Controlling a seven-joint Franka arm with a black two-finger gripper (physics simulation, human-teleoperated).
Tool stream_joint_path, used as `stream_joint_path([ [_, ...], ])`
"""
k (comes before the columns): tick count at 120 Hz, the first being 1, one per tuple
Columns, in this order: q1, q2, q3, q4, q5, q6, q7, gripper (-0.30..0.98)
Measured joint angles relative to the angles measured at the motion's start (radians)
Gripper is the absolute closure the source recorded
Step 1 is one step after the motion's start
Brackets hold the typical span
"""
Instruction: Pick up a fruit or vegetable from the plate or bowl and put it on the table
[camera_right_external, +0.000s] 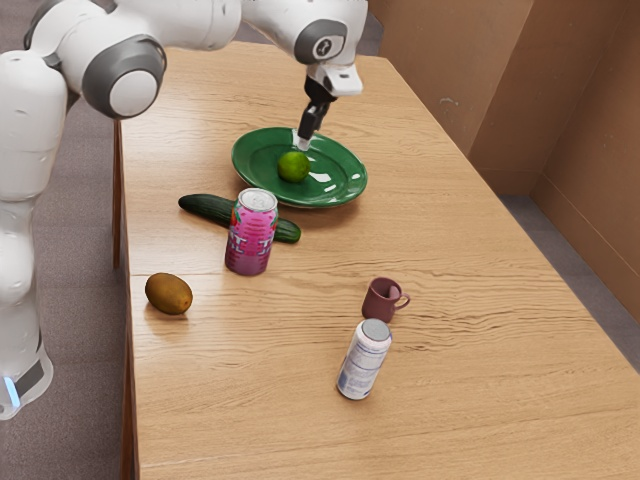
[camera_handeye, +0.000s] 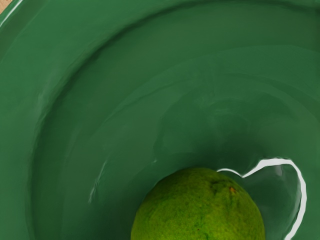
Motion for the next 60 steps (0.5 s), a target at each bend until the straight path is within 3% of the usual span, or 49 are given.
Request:
stream_joint_path([
  [60, -0.001, -0.040, -0.006, -0.168, -0.014, 0.090, 0.115, 0.00],
])
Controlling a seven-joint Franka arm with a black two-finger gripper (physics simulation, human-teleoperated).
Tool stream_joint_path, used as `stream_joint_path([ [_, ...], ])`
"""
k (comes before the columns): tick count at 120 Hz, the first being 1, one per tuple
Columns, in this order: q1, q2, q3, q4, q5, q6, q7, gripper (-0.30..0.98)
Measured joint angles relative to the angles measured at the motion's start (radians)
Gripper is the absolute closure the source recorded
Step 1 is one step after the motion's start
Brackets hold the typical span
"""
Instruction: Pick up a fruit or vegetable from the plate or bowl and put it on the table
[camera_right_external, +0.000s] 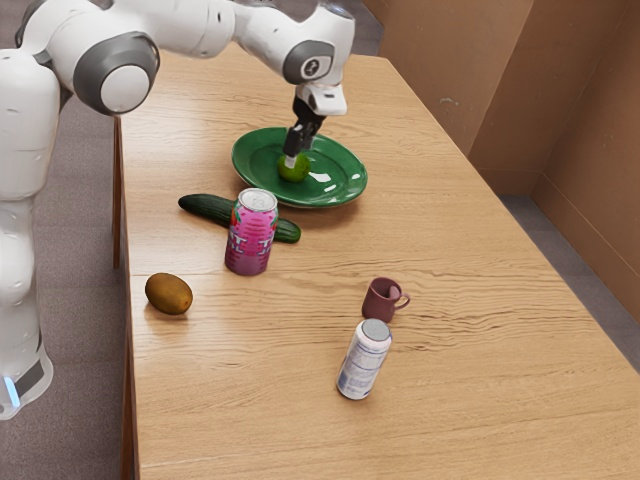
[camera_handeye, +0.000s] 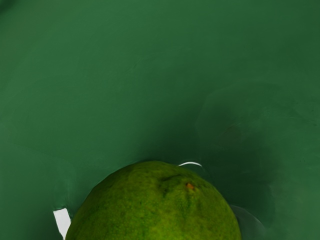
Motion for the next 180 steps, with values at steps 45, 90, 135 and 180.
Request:
stream_joint_path([
  [45, 0.000, 0.000, 0.000, -0.045, -0.001, 0.045, 0.035, 0.00],
  [90, 0.008, 0.000, 0.002, -0.071, -0.002, 0.066, 0.050, 0.00],
  [135, 0.008, -0.001, 0.003, -0.077, 0.004, 0.087, 0.037, 0.37],
  [180, 0.025, -0.098, 0.248, 0.087, 0.027, -0.031, 0.028, 0.41],
])
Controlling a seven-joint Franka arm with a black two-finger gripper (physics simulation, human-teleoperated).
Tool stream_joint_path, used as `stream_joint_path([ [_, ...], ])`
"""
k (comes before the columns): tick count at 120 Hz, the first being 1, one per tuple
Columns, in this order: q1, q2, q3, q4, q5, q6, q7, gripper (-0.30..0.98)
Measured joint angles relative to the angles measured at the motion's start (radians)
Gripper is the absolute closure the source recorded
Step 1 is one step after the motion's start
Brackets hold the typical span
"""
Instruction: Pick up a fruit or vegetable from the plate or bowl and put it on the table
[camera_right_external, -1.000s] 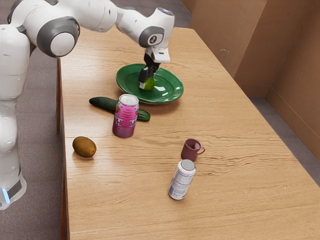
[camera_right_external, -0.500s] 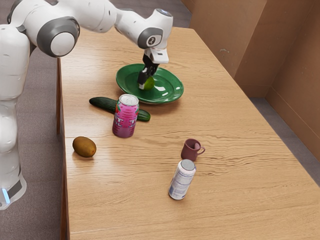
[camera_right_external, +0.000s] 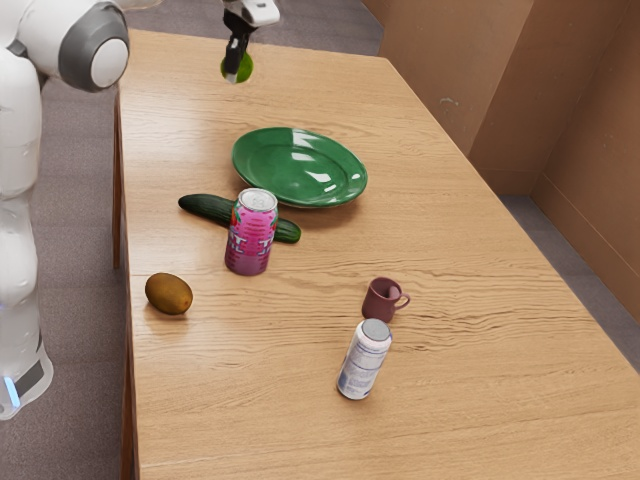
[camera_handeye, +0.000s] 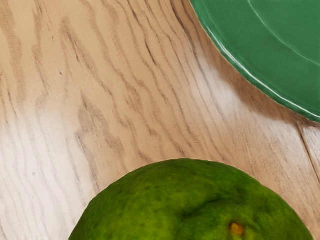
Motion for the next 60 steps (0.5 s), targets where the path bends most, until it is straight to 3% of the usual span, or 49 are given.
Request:
stream_joint_path([
  [13, 0.039, 0.001, 0.051, 0.002, 0.004, -0.024, 0.004, 0.41],
  [22, 0.017, 0.004, 0.057, 0.002, 0.004, -0.035, 0.007, 0.36],
  [27, 0.003, 0.005, 0.071, 0.002, -0.007, -0.042, 0.009, 0.23],
  [36, 0.011, 0.004, 0.098, 0.000, -0.033, -0.054, 0.014, 0.14],
  [60, 0.014, 0.006, 0.098, -0.001, -0.057, -0.071, 0.024, 0.03],
])
